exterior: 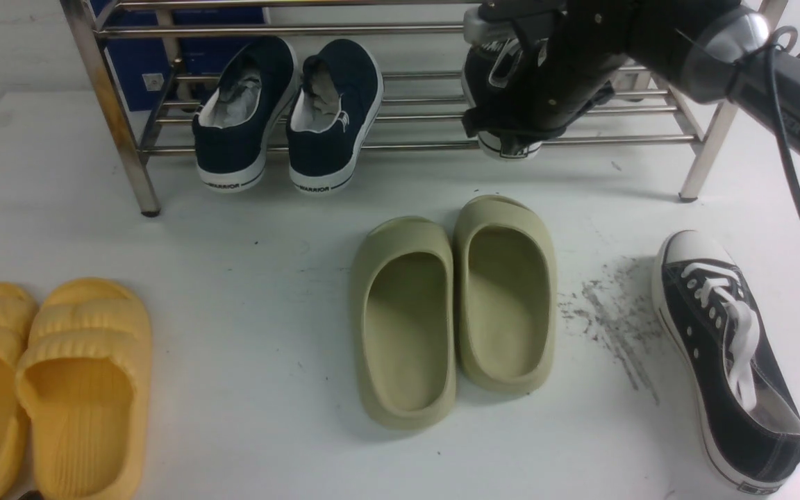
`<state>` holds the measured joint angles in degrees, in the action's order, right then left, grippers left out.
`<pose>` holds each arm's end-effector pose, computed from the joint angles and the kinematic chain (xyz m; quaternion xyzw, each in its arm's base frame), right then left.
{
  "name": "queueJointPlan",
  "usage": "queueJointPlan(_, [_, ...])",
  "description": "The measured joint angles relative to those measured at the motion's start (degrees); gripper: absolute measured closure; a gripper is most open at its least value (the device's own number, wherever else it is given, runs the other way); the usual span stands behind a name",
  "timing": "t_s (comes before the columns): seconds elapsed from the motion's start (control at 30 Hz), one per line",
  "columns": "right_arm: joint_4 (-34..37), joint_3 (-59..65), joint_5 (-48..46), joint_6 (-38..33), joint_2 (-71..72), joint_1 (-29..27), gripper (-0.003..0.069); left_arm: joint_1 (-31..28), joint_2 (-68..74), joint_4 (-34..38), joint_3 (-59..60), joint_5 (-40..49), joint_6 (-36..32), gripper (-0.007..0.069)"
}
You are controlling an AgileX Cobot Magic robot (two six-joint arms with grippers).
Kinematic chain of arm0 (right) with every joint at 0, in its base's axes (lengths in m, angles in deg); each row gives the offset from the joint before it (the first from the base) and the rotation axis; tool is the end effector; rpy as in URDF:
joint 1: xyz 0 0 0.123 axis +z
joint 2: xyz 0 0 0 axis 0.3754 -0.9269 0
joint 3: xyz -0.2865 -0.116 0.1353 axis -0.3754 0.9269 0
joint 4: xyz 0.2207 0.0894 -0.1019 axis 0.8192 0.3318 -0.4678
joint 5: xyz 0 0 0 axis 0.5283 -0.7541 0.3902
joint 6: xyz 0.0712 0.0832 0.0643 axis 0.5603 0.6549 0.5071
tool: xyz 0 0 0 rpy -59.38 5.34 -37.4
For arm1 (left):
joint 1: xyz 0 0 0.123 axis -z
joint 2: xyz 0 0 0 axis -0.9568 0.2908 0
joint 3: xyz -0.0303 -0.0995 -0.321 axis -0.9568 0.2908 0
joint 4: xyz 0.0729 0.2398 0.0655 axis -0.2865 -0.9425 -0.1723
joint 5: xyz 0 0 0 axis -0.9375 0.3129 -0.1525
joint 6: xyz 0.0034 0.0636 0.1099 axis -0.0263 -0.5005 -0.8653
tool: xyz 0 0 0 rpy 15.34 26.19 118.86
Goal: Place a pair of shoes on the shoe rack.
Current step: Use the right arm to put a shoe into the shoe rack
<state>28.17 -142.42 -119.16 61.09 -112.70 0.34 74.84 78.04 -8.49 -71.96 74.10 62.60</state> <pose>0.5322 0.2232 0.2836 -0.1452 0.9381 0.0883 0.3019 0.0405 -0.0016 0.1550 -0.1073 0.8080 -0.0955 0.5715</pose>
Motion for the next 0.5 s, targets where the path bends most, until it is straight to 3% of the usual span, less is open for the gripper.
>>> queueJointPlan(0.3, [7.86,0.0,-7.05,-0.88,1.2,-0.05,0.0659,0.0,0.0,0.0,0.0,0.0,0.02,0.0386])
queueJointPlan(0.5, [7.2,4.82,-9.08,-1.33,11.73,-0.05,0.065,0.0,0.0,0.0,0.0,0.0,0.02,0.0386])
